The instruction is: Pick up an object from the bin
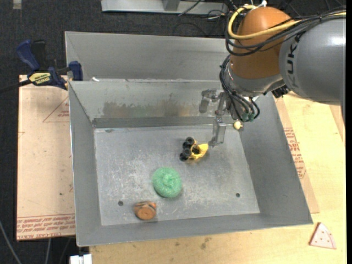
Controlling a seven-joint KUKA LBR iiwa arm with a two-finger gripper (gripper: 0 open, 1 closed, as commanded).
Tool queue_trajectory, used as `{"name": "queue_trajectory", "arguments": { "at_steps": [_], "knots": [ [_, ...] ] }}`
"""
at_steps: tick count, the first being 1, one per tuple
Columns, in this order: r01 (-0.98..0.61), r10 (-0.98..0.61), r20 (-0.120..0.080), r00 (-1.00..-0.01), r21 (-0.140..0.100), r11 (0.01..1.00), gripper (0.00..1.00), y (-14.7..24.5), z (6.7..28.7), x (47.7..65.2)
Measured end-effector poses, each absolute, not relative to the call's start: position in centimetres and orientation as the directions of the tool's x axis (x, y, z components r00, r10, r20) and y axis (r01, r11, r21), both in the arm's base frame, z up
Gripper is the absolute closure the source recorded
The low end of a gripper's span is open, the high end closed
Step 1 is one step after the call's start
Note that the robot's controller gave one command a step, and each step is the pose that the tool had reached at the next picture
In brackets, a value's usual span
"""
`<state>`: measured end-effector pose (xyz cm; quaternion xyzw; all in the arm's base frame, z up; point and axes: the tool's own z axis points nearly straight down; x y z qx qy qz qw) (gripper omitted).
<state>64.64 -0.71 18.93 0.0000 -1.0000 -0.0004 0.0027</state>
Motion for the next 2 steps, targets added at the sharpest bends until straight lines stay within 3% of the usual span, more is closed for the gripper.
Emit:
{"name": "queue_trajectory", "arguments": {
  "at_steps": [1, 2],
  "knots": [
    [0.0, 0.0, -0.002, -1.0, 0.001, 1.0, 0.0, -0.7, 19.5, 64.8],
    [-0.086, -0.086, -0.006, -0.996, 0.0, 0.996, 0.0, -0.1, 15.9, 64.3]
  ]
}}
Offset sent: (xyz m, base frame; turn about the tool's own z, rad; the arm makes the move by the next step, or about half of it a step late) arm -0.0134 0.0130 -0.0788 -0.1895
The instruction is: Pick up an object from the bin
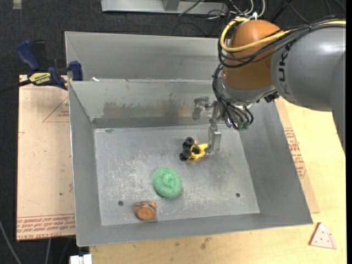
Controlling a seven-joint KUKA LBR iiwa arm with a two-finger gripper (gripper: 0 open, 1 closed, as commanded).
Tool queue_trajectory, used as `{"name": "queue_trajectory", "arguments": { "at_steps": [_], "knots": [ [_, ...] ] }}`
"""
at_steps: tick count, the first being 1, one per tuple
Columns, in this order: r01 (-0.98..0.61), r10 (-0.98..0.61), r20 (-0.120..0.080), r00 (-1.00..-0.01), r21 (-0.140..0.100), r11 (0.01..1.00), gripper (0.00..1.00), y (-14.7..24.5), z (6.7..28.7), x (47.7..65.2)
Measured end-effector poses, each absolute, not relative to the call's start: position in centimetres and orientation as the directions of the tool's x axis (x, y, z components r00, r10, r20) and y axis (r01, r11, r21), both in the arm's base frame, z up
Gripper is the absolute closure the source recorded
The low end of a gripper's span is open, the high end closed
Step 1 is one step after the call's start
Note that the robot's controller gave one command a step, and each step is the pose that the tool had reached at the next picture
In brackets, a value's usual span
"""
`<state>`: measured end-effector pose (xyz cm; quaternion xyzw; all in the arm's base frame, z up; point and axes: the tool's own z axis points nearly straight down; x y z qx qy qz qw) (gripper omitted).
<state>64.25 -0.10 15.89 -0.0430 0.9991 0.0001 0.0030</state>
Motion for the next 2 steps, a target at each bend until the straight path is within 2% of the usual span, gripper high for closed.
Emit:
{"name": "queue_trajectory", "arguments": {
  "at_steps": [1, 2],
  "knots": [
    [-0.168, -0.168, -0.003, -0.986, 0.001, 0.986, 0.0, 0.6, 9.9, 62.0],
    [-0.221, -0.221, -0.003, -0.975, 0.0, 0.975, 0.0, 0.9, 8.4, 62.4]
  ]
}}
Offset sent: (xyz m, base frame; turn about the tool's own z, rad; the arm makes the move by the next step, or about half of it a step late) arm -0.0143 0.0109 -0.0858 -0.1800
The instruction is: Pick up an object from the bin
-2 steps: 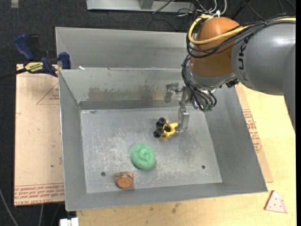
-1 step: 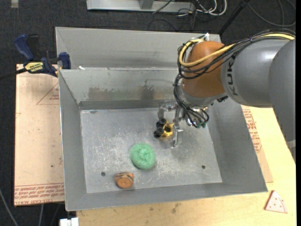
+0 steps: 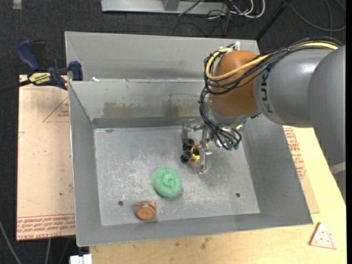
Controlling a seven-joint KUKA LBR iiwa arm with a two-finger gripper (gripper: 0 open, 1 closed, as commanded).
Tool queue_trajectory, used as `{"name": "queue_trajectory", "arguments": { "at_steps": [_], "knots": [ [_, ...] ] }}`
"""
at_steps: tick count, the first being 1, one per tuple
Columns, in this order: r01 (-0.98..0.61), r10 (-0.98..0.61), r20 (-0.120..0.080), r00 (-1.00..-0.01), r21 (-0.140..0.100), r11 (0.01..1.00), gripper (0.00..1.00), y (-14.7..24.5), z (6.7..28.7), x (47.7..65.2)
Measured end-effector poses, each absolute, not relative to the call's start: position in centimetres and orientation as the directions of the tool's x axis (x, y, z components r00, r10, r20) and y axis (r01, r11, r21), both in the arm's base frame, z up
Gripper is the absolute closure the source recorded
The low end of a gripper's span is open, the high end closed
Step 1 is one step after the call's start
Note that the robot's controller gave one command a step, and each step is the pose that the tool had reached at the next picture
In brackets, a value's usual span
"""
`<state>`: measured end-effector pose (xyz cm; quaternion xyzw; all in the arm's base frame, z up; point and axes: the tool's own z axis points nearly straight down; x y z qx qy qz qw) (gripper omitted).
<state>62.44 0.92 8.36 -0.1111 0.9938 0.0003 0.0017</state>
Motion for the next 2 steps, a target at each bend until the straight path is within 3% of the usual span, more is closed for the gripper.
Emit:
{"name": "queue_trajectory", "arguments": {
  "at_steps": [1, 2],
  "knots": [
    [-0.248, -0.248, -0.005, -0.969, 0.001, 0.969, 1.0, 0.66, 7.11, 62.01],
    [-0.248, -0.248, -0.005, -0.969, 0.001, 0.969, 1.0, 0.65, 7.11, 62.01]
  ]
}}
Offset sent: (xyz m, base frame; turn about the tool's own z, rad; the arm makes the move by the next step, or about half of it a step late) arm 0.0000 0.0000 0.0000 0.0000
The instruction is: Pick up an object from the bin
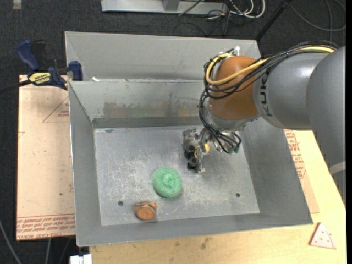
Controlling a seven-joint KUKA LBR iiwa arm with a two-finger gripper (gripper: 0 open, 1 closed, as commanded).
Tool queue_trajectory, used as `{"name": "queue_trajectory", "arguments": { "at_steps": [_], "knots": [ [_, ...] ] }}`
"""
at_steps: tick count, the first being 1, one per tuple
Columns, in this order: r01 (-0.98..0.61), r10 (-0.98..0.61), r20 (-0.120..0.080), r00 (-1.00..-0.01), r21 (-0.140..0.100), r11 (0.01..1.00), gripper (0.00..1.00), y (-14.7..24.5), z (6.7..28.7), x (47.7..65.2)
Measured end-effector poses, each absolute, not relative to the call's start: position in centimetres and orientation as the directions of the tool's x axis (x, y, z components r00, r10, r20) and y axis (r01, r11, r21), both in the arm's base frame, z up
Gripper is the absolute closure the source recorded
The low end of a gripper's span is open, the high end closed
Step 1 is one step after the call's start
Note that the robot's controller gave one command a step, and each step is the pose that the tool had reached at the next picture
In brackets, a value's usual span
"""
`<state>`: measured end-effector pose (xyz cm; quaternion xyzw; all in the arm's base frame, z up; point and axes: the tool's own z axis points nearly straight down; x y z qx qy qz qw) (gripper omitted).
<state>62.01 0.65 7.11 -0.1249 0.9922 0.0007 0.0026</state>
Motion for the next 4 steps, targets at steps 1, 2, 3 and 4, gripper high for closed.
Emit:
{"name": "queue_trajectory", "arguments": {
  "at_steps": [1, 2, 3, 4],
  "knots": [
    [-0.247, -0.247, -0.005, -0.969, 0.001, 0.969, 1.0, 0.65, 7.11, 62.01],
    [-0.247, -0.247, -0.005, -0.969, 0.001, 0.969, 1.0, 0.64, 7.11, 62.02],
    [-0.247, -0.247, -0.006, -0.969, 0.001, 0.969, 1.0, 0.64, 7.11, 62.02],
    [-0.247, -0.247, -0.006, -0.969, 0.001, 0.969, 1.0, 0.64, 7.11, 62.02]
  ]
}}
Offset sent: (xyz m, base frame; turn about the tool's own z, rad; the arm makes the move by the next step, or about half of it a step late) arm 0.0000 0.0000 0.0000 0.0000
